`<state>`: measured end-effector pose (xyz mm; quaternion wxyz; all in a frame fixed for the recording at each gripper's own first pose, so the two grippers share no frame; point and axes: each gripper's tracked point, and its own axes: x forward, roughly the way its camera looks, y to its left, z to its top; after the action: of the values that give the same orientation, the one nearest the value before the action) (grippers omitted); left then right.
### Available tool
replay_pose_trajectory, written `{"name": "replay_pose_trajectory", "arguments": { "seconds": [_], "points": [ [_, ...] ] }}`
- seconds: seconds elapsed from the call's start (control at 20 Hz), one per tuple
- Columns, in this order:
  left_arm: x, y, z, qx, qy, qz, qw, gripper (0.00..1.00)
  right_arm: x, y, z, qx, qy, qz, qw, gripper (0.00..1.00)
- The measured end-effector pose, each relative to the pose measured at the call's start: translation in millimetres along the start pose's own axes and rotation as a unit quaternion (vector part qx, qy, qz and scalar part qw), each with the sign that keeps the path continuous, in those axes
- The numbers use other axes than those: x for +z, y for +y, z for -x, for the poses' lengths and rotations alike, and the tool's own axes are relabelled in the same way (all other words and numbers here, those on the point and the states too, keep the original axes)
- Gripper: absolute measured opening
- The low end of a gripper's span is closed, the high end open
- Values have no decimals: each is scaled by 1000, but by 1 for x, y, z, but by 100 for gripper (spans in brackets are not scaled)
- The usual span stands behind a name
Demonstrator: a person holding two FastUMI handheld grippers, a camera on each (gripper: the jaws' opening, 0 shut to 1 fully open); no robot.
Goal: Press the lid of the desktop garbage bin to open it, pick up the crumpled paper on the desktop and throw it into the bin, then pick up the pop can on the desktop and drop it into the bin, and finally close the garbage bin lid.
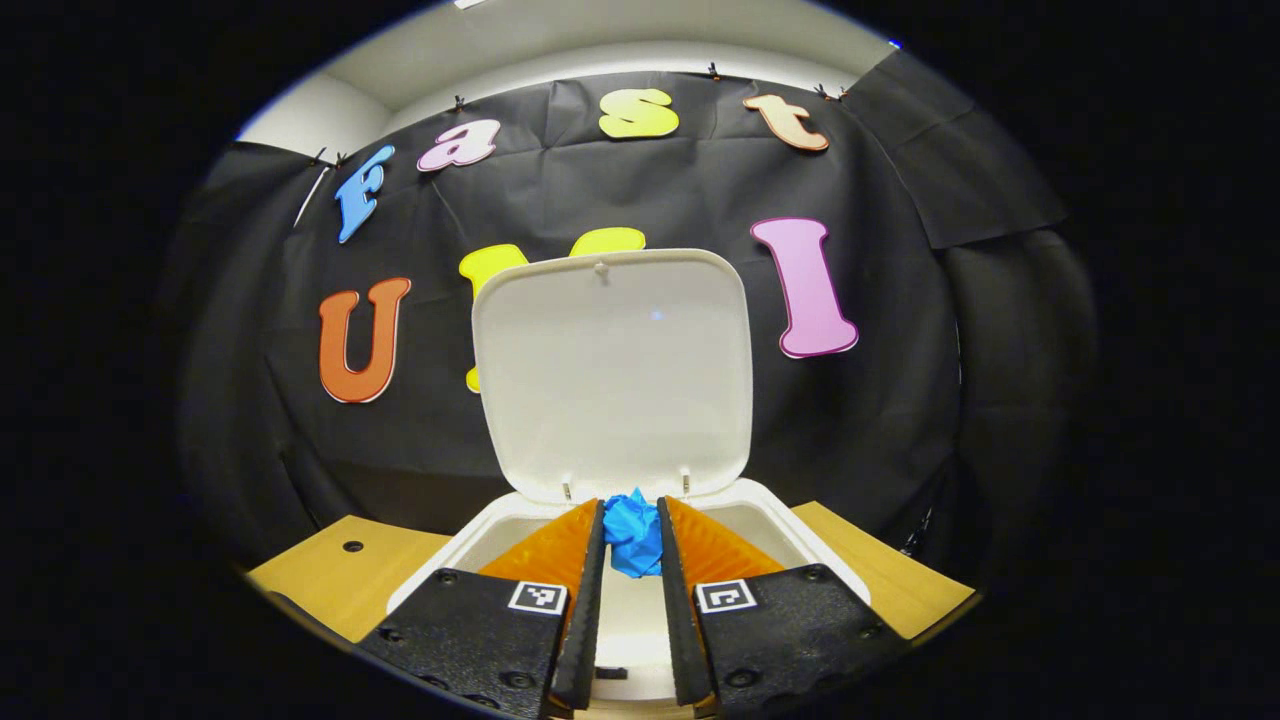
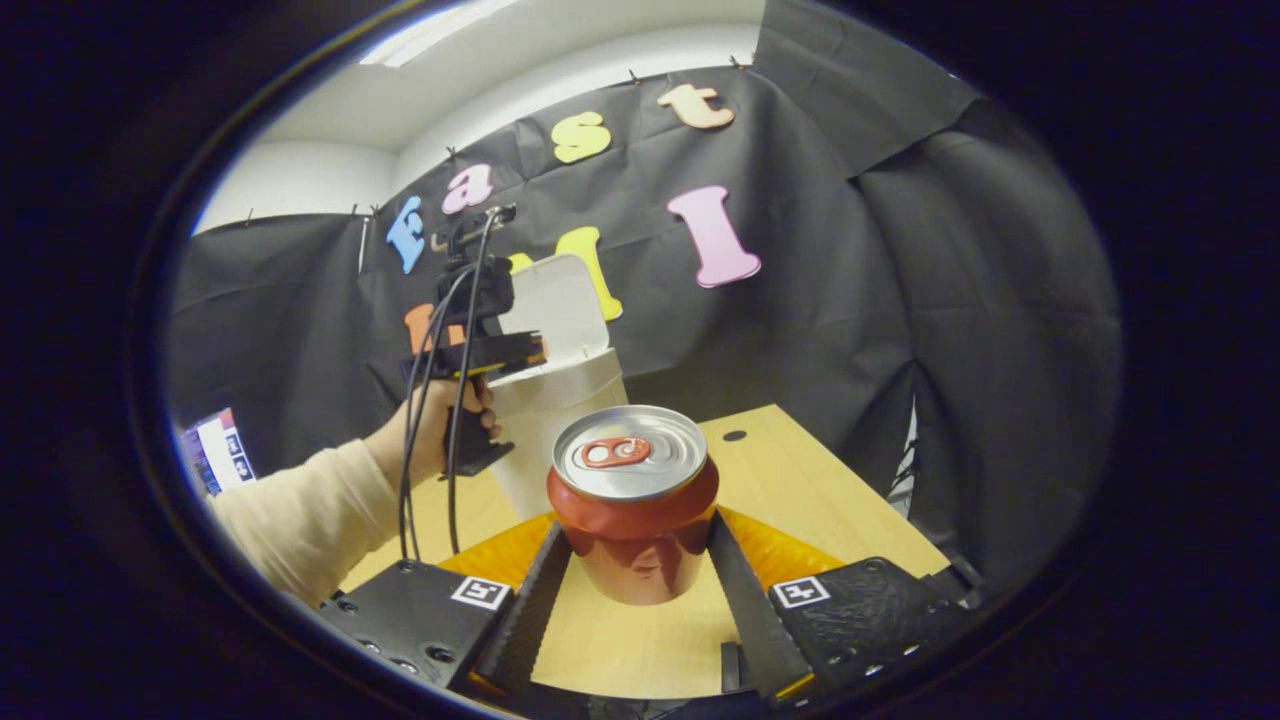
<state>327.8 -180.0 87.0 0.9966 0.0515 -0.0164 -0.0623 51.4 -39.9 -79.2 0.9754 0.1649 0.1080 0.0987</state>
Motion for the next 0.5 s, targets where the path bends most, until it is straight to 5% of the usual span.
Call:
{"name": "replay_pose_trajectory", "arguments": {
  "seconds": [0.2,0.25,0.3,0.5],
  "points": [
    [-6,-18,3,-17,8,14,1000,41,-5,-6,-3,-1,10,-6,1000,80],
    [-6,-19,3,-16,6,17,1000,35,-6,-8,-3,-1,13,-12,1000,80],
    [-5,-17,2,-12,2,19,1000,48,-4,-11,-2,-4,11,-16,1000,80],
    [-5,-16,3,-11,1,25,1000,51,-3,-21,-5,-11,11,-22,1000,80]
  ]
}}
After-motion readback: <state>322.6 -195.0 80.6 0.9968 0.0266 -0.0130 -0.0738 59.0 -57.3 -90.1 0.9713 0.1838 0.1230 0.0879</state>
